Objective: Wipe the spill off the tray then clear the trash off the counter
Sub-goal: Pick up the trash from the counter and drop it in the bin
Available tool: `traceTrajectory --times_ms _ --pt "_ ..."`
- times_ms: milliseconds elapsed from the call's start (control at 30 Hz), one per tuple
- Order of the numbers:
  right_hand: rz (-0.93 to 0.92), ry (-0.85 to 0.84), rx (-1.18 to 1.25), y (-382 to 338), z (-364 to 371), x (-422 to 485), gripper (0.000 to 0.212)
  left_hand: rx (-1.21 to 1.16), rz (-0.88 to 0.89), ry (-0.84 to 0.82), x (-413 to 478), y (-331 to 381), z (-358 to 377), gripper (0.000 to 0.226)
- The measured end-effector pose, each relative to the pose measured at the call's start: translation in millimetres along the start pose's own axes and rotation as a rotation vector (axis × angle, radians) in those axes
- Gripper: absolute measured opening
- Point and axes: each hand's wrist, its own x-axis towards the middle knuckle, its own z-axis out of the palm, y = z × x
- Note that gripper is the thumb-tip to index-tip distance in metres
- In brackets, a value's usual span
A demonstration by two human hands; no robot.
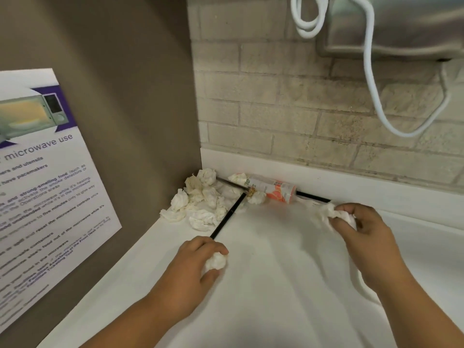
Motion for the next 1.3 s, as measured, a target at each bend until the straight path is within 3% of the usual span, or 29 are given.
traceTrajectory --times_ms 300,500,900,1100,1300 --pt "0.017 -0.330 0.017 -32.0 26.8 -63.2 0.029 -0.058 -0.085 0.127 -55.3 0.3 -26.9 0.032" --pt "-0.052 -0.511 -0.081 -52.9 58.7 -107.6 0.019 -0.099 -0.132 0.130 -100.3 -8.4 -43.8 0.031" --pt "-0.093 -0.709 -0.100 -115.7 134.2 -234.0 0.012 -0.177 -0.062 0.175 -227.6 -33.5 -125.8 0.035" --pt "-0.146 -0.855 -0.130 -119.9 201.5 -326.0 0.011 -0.230 -0.248 0.250 -322.0 -112.1 -155.4 0.030" --pt "-0.149 -1.047 -0.213 -69.8 283.4 -400.3 0.012 -0.218 -0.542 0.218 -402.6 -198.0 -123.5 0.023"
